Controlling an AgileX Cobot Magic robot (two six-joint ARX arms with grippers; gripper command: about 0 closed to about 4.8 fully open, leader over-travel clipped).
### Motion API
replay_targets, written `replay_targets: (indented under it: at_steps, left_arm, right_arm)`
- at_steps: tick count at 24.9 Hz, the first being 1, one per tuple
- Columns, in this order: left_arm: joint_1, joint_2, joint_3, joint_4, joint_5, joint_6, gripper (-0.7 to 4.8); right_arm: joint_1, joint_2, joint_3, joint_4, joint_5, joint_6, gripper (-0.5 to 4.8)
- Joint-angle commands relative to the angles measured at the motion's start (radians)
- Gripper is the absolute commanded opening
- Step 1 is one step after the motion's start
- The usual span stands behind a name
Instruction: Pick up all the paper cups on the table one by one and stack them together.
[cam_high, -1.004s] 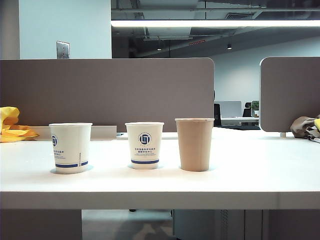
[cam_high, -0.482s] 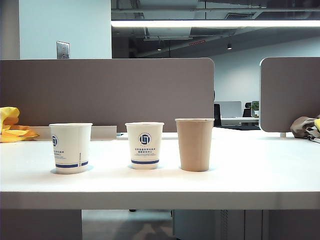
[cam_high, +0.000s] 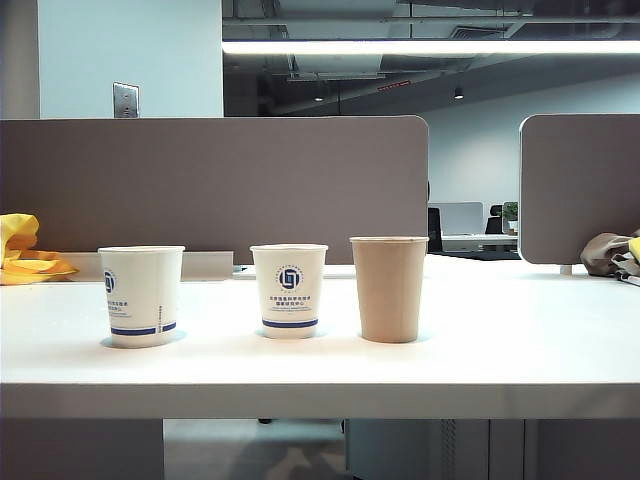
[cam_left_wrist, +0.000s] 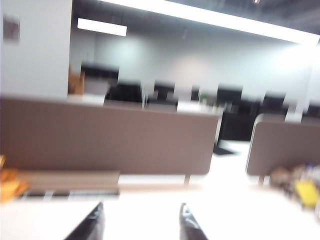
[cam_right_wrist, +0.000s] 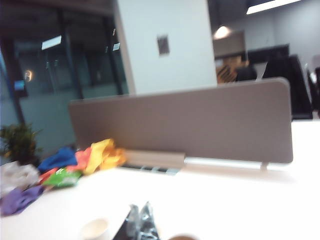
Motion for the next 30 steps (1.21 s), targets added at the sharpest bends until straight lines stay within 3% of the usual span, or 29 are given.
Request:
replay_targets:
  at_steps: [1, 5, 12, 17, 21, 24, 30]
  left_arm:
    - [0.001, 0.024, 0.048, -0.186, -0.003, 0.041, 1.00]
    - [0.000, 0.175, 0.149, -0.366, -0.003, 0.057, 0.82]
    - [0.000, 0.520, 0.406, -0.485, -0.003, 0.129, 0.71]
    - [-0.011, 0.801, 0.579, -0.528, 0.000, 0.127, 0.49]
    - [-0.013, 0.992, 0.634, -0.560, 0.014, 0.096, 0.47]
    - [-0.015, 1.155, 0.663, -0.590, 0.132, 0.097, 0.47]
    - [-0.043, 1.266, 0.663, -0.598, 0.154, 0.098, 0.48]
  right_arm:
    - [0.000, 0.010, 0.041, -0.089, -0.009, -0.032, -0.06]
    - [0.000, 0.104, 0.128, -0.276, -0.012, -0.085, -0.06]
    - [0.000, 0.404, 0.381, -0.484, -0.032, -0.235, -0.06]
    - [0.001, 0.710, 0.593, -0.584, -0.037, -0.242, -0.06]
    - [0.095, 0.921, 0.696, -0.627, -0.028, -0.299, -0.06]
    - [0.180, 1.129, 0.789, -0.712, -0.023, -0.354, -0.06]
    - [0.264, 1.350, 0.920, -0.812, 0.019, -0.373, -0.06]
